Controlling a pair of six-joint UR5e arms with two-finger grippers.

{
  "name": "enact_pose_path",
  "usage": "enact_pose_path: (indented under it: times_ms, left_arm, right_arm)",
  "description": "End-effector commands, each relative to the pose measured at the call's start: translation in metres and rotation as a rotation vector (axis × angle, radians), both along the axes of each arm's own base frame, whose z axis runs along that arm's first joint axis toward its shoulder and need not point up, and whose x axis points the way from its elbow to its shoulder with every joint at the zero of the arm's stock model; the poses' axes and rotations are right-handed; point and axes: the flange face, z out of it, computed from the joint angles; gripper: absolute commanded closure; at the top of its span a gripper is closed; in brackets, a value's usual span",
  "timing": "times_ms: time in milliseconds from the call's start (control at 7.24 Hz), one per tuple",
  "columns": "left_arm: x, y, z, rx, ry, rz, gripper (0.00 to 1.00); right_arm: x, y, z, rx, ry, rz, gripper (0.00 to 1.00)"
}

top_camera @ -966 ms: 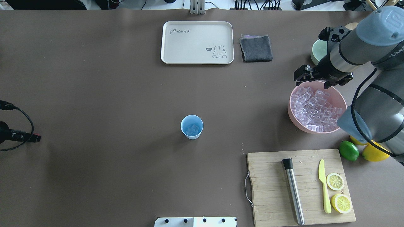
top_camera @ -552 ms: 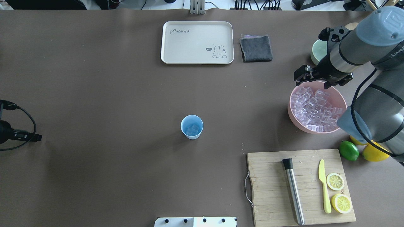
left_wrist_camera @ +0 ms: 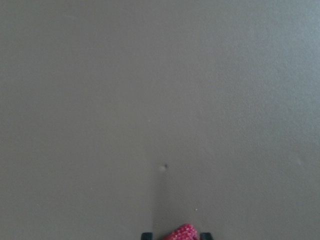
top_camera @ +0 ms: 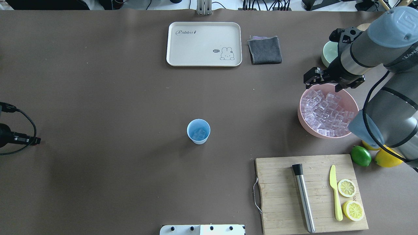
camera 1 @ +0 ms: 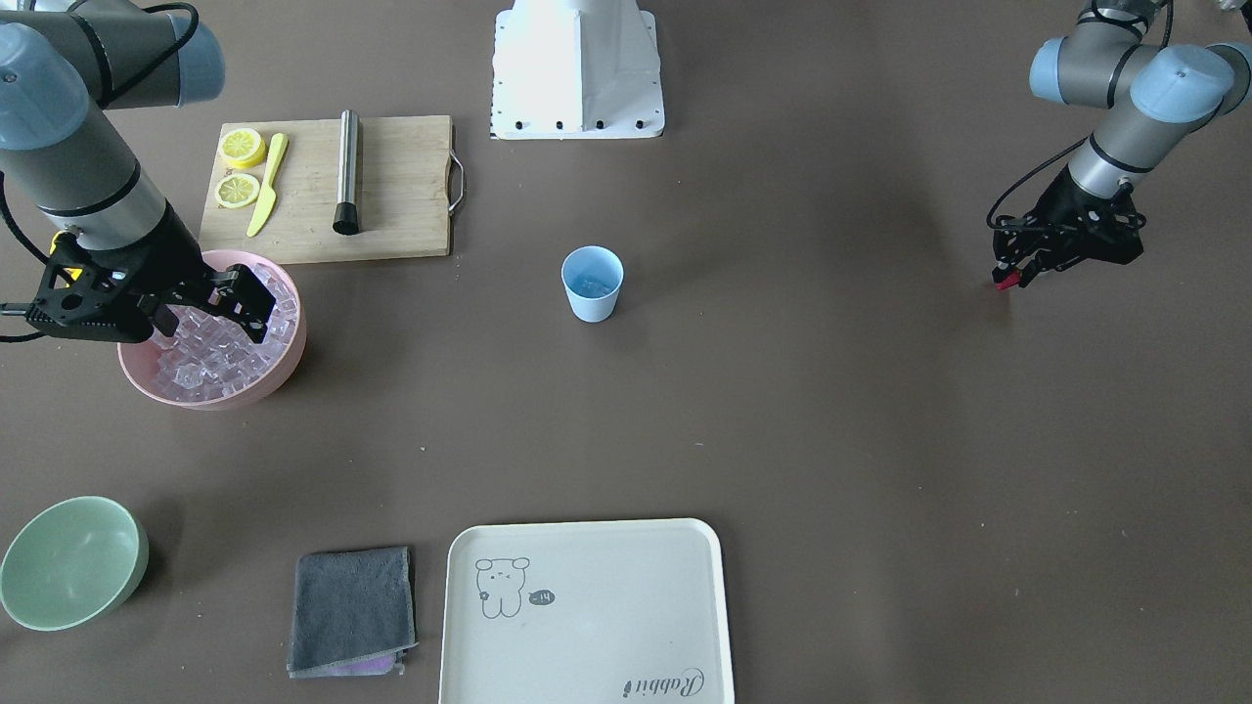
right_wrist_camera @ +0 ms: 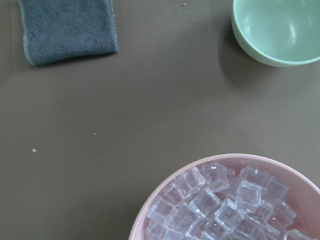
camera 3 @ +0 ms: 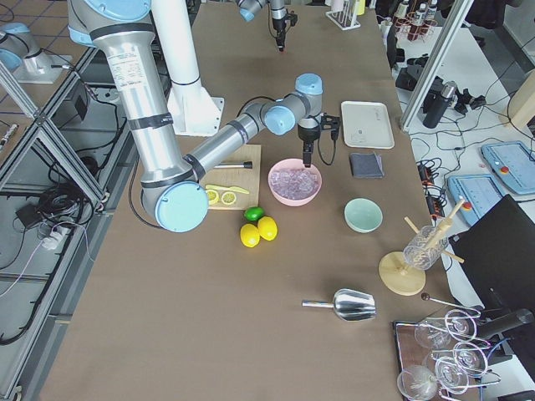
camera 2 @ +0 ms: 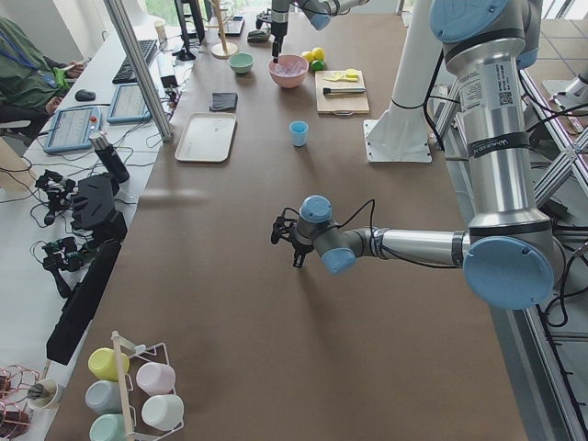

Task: Put ice and strawberries in cup
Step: 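Lower the left gripper onto the red strawberry and grasp it, then carry the strawberry with the left gripper over the blue cup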

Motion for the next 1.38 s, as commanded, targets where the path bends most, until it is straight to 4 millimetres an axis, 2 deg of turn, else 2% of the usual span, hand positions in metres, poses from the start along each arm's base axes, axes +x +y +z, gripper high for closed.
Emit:
enact_pose_path:
  times_ms: [0,138,276,552,828,966,1243]
  left_arm:
    - [-0.048,-0.015,-0.038,-0.032,0.127,-0.009,1.00]
    - [-0.057,-0.020,-0.061,-0.039,0.159,-0.019,1.00]
    - [-0.047,-0.035,-0.096,-0.055,0.159,-0.028,1.00]
    - [-0.009,-0.077,-0.199,-0.147,0.197,-0.087,1.00]
    - [0.071,-0.096,-0.303,-0.240,0.233,-0.102,1.00]
    - [0.113,-0.091,-0.345,-0.253,0.217,-0.128,1.00]
    - [0.196,-0.050,-0.394,-0.275,0.236,-0.134,1.00]
  right_arm:
    - [0.000,0.000,-0.001,0.002,-0.002,-0.002,0.00]
    - [0.000,0.000,-0.001,0.001,-0.003,-0.003,0.00]
    - [0.000,0.000,-0.001,0.002,-0.003,-0.004,0.00]
    - [-0.001,0.000,-0.002,0.002,-0.005,-0.003,0.00]
    - [-0.001,0.000,-0.001,0.004,-0.002,-0.002,0.00]
    - [-0.001,0.000,-0.002,0.004,-0.005,-0.004,0.00]
    - [-0.001,0.000,-0.005,0.006,-0.007,-0.003,0.00]
